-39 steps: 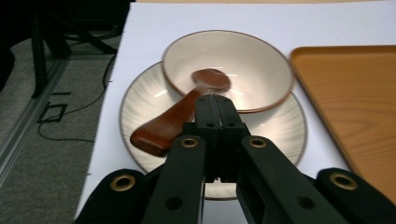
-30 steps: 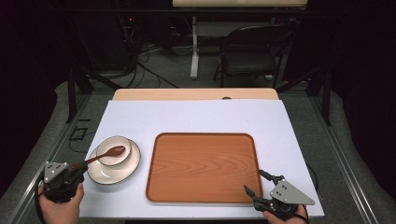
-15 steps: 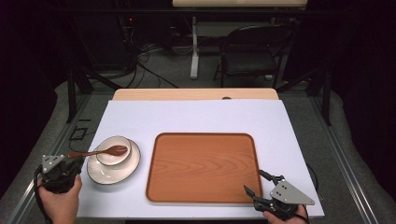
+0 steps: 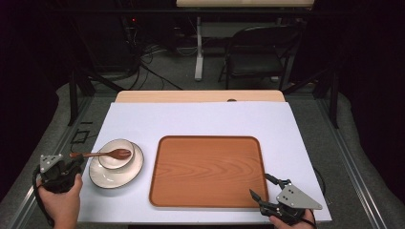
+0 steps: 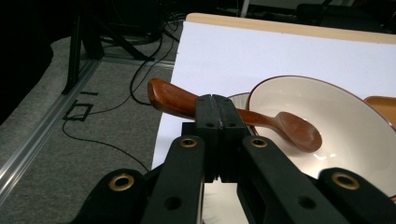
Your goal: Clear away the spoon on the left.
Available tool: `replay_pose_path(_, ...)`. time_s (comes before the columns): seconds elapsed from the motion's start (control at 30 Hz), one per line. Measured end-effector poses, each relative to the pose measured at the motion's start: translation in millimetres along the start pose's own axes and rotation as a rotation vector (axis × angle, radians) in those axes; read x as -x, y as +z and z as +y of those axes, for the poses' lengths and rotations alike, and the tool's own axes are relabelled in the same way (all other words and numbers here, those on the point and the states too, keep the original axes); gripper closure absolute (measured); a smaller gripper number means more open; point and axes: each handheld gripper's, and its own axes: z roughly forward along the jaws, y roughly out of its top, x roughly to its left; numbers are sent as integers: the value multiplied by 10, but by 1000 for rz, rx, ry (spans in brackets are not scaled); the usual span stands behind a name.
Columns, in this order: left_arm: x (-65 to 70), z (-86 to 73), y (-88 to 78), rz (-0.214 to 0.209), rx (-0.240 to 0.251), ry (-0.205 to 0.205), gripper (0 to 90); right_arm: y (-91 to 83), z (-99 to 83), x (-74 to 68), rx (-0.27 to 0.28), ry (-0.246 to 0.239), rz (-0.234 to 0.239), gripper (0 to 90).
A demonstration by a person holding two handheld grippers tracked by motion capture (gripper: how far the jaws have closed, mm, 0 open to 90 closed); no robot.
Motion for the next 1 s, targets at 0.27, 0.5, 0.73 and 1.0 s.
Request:
replay_pose_path(0.27, 31, 36, -69, -40, 16, -30, 793, 1, 2, -4, 1, -1, 2, 303)
replay_pose_path(0.5, 37, 47, -121, -76, 20, -78, 674, 1, 2, -3, 1, 0, 3, 303)
replay_pose_path(0.73, 20, 19, -144, -77, 46, -121, 500, 5, 1, -5, -1, 2, 7, 305)
replay_pose_path(1.0, -33, -40, -148, -66, 45, -172, 416, 11, 0, -5, -3, 0, 7, 306)
